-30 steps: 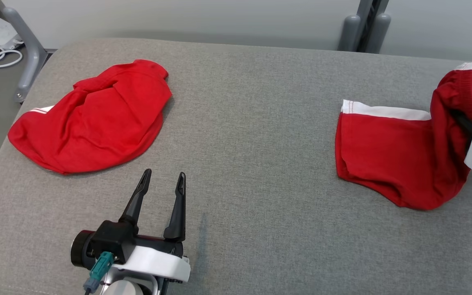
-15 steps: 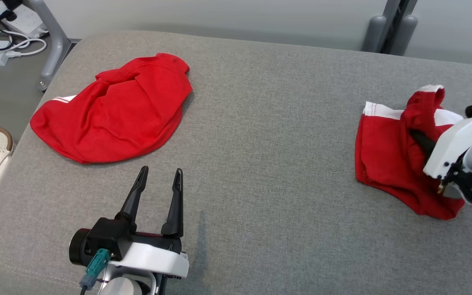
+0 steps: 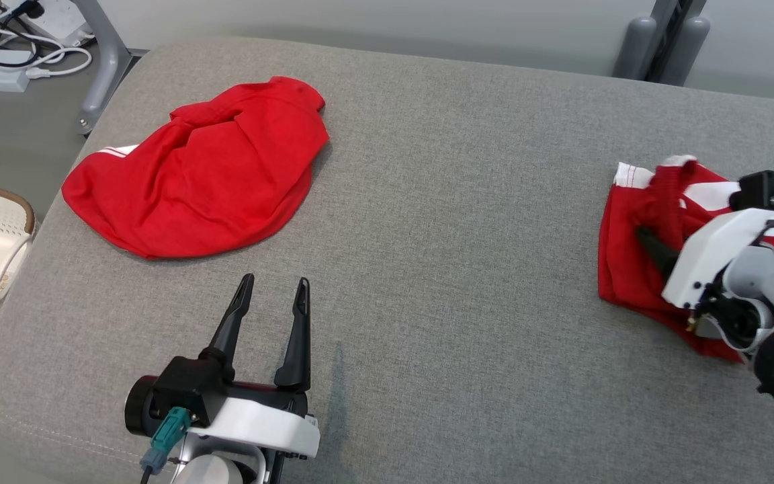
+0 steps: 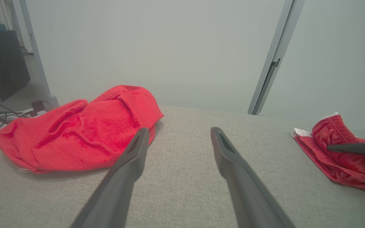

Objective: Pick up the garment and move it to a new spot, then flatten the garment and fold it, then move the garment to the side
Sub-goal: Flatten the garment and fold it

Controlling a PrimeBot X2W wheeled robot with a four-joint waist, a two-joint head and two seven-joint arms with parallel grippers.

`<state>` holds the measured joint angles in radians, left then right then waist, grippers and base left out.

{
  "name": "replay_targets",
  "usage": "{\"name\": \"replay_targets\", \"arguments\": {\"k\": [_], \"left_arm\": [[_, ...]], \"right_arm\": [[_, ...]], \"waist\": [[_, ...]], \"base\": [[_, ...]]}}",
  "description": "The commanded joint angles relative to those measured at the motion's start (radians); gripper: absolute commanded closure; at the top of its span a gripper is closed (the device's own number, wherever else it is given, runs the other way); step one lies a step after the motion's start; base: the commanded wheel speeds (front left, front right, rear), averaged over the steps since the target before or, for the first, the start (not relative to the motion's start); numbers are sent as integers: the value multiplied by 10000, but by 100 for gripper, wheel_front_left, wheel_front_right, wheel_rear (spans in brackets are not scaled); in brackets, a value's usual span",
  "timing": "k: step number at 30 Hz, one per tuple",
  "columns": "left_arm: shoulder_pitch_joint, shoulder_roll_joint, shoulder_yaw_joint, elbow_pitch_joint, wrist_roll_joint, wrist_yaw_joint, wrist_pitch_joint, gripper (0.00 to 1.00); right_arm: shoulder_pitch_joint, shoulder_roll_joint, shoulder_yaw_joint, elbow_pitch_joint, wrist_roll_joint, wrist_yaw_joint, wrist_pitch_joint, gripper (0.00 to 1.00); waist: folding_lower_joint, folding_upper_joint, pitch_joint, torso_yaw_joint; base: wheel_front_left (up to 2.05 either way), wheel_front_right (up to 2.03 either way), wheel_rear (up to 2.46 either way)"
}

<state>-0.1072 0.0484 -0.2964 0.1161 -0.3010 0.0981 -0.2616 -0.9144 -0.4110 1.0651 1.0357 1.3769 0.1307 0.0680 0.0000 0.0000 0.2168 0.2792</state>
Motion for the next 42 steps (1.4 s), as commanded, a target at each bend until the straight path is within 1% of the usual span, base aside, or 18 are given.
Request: {"name": "replay_targets", "arguments": {"k": [1,6,11,15,23,28,30,31,32,34,37,40,41,42], "left_arm": [[-55,41,12,29,-51,59,-28,0],[49,41,79,119,-32,99,-28,0],[135,41,141,186,15,85,-28,0],[233,36,193,197,23,56,-28,0],[516,38,422,162,128,-19,-28,0],[595,40,577,36,167,-44,-28,0],[664,41,664,-38,185,-51,-28,0],[704,43,707,-69,193,-44,-28,0],[736,40,742,-106,190,-26,-28,0],[766,41,818,-175,189,21,-28,0],[794,38,895,-256,208,53,-28,0],[815,38,941,-300,204,73,-28,0],[815,38,941,-300,204,73,-28,0],[828,40,937,-311,203,68,-28,0]], "right_arm": [[-103,52,36,-62,-62,1,-114,0],[-70,465,269,-582,-61,1,-207,0],[-29,891,734,-1009,-376,1,-458,0],[-68,960,1097,-1188,-672,1,-804,0],[-227,740,1467,-467,-1432,1,-1903,0],[-302,320,1699,-466,-2312,1,-3056,0],[-257,143,1623,-550,-2665,-1,-3295,0],[-221,41,1471,-561,-2881,1,-3340,0],[-413,-87,1124,-852,-3357,1,-3360,0],[-137,-415,114,-1394,-4334,-1,-3353,0],[921,-705,-2134,-2584,-6041,-1,-3333,0],[2369,-664,-4707,-4254,-8051,-1,-3337,0],[2369,-664,-4707,-4254,-8051,-1,-3337,0],[3022,-553,-5473,-4868,-8751,1,-3336,0]], "waist": [[0,0,-19,-14],[0,0,-240,-188],[0,0,-545,-448],[0,0,-840,-725],[0,0,-1342,-1384],[0,0,-1639,-1750],[0,0,-1769,-1908],[0,0,-1839,-1990],[0,0,-1886,-2075],[0,0,-1977,-2235],[0,0,-2030,-2435],[0,0,-2069,-2576],[0,0,-2069,-2576],[0,0,-2089,-2613]], "base": [[0,0,0],[0,0,0],[0,0,0],[0,0,0],[0,0,0],[0,0,0],[0,0,0],[0,0,0],[0,0,0],[0,0,0],[0,0,0],[0,0,0],[0,0,0],[0,0,0]]}}
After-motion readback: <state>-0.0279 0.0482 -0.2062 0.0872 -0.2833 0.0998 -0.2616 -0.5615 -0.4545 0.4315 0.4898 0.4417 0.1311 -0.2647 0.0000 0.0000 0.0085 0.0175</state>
